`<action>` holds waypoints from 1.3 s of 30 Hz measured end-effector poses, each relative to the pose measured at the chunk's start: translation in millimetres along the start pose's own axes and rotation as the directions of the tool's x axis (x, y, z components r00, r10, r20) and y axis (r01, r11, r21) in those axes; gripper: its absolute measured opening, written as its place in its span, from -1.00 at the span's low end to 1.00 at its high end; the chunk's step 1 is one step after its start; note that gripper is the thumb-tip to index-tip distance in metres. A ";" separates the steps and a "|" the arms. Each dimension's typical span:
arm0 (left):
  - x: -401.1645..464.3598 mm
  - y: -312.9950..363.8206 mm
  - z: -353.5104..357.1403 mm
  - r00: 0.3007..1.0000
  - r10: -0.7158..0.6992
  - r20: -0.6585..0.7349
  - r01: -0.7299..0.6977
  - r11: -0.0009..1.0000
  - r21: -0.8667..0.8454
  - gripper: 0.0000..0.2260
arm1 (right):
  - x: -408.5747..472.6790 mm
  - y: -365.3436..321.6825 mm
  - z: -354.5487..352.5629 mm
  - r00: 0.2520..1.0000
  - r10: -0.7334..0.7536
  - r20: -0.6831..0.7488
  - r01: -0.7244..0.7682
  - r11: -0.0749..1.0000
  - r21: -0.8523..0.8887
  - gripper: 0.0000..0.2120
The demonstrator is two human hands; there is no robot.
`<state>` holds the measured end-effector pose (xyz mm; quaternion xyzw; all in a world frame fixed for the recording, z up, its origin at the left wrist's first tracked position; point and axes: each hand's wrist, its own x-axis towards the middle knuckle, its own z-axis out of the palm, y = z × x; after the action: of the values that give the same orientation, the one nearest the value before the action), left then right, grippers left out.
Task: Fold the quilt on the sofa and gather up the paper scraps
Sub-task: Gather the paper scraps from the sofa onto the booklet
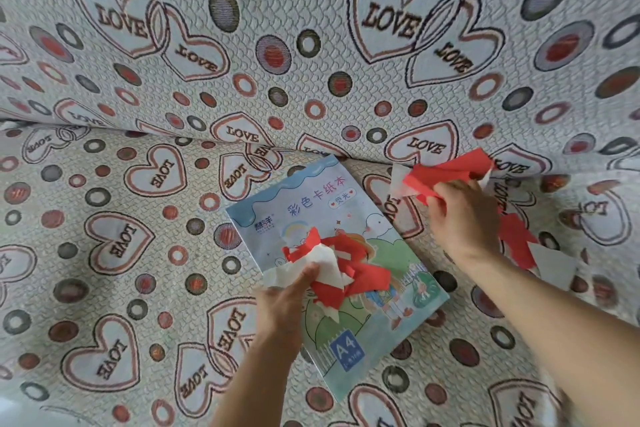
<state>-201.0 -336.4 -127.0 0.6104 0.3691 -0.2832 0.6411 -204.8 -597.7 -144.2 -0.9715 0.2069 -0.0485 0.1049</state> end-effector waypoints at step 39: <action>3.5 -16.5 22.3 1.000 -0.015 0.011 0.015 1.000 0.013 -0.56 | -0.2 40.7 -3.0 0.992 -0.048 0.117 0.082 0.949 -0.304 -0.81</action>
<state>-209.6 -359.8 -139.7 0.6102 0.3682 -0.2936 0.6371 -221.3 -634.5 -150.5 -0.9834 0.1738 0.0337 -0.0387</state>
